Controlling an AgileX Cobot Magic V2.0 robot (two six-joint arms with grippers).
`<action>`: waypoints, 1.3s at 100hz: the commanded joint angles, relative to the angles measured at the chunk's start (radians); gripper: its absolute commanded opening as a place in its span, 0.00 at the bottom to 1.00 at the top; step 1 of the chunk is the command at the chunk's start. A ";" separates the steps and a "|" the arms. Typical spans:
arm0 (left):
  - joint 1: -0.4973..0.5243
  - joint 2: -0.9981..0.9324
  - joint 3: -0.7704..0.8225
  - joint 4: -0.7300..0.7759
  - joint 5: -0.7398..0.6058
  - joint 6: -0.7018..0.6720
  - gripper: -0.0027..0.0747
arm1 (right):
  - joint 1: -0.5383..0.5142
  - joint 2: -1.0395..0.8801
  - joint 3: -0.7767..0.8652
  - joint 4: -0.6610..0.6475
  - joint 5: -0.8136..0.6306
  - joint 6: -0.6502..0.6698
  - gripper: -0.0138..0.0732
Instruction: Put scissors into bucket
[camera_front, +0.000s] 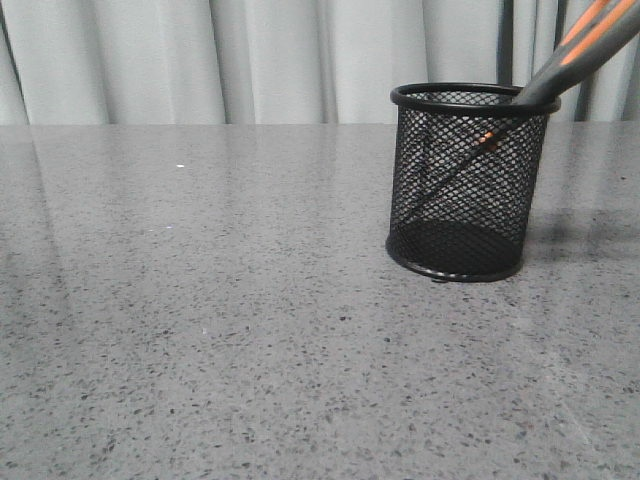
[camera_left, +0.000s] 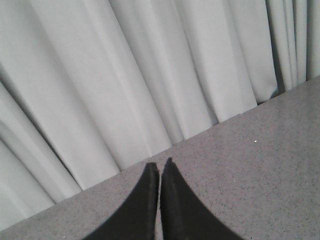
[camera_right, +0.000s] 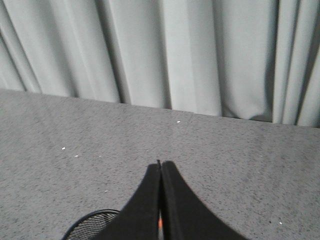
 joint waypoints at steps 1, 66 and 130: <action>0.004 -0.089 0.139 0.006 -0.236 -0.028 0.01 | -0.003 -0.086 0.099 0.016 -0.189 -0.005 0.08; 0.004 -0.691 0.914 -0.162 -0.652 -0.041 0.01 | -0.003 -0.528 0.593 0.020 -0.313 -0.005 0.08; 0.004 -0.692 0.921 -0.166 -0.664 -0.041 0.01 | -0.003 -0.528 0.595 0.036 -0.313 -0.005 0.08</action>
